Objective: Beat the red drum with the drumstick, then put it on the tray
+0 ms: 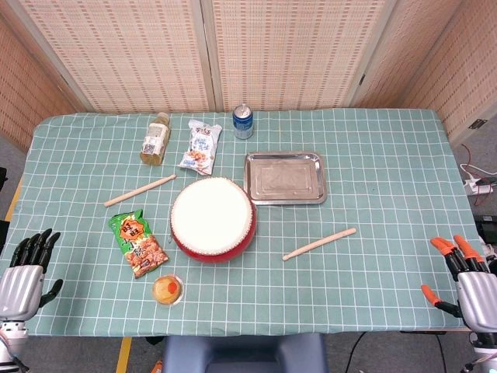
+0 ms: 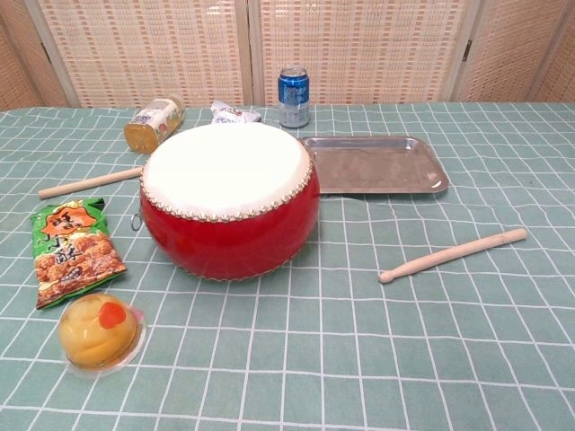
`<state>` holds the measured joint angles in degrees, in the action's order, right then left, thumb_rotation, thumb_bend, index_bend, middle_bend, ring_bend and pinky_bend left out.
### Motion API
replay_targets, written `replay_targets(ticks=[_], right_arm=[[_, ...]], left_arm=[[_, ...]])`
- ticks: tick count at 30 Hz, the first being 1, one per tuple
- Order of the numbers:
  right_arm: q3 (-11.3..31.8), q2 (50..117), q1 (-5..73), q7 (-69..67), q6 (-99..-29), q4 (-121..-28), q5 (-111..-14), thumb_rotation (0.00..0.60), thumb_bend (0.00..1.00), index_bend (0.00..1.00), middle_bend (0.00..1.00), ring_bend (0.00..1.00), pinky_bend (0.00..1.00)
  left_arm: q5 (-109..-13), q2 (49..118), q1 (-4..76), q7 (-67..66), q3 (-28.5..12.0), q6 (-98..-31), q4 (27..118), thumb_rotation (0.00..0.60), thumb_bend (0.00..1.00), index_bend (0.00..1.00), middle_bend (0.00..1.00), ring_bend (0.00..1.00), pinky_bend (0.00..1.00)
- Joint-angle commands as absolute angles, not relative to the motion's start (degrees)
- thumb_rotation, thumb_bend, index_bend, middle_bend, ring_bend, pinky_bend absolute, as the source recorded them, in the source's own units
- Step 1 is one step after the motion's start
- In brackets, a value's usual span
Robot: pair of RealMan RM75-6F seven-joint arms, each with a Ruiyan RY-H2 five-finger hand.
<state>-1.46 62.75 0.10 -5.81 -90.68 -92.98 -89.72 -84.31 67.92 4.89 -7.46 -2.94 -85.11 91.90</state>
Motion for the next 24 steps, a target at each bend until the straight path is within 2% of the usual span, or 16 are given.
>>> replay_targets(ticks=[1, 9, 15, 24], right_arm=[[-1.09, 62.87, 0.58, -5.87, -89.90, -92.76, -89.72, 0.600, 0.23, 0.16, 0.14, 0.02, 0.15], [0.28, 63.44, 3.79, -3.06, -86.23, -93.44, -91.06, 0.600, 0.23, 0.19, 0.14, 0.03, 0.16], [2.80, 66.23, 11.26, 3.27, -75.41, -95.00, -89.34, 0.600, 0.23, 0.22, 0.14, 0.04, 0.18], [7.08, 77.85, 23.42, 12.13, -61.36, -87.89, -85.60, 0.600, 0.23, 0.38, 0.14, 0.04, 0.18]], left_arm=[[-84.12, 67.83, 4.77, -7.71, -2.78, -85.08, 92.17, 0.600, 0.24, 0.01, 0.00, 0.00, 0.03], [-84.43, 67.74, 3.69, -7.53, -2.09, -86.28, 92.78, 0.600, 0.24, 0.01, 0.00, 0.00, 0.03], [-85.18, 67.41, 3.26, -7.01, -1.77, -87.02, 92.82, 0.600, 0.24, 0.01, 0.00, 0.00, 0.03], [-83.95, 66.93, 2.58, -5.80, -1.90, -87.04, 92.47, 0.600, 0.24, 0.01, 0.00, 0.00, 0.03]])
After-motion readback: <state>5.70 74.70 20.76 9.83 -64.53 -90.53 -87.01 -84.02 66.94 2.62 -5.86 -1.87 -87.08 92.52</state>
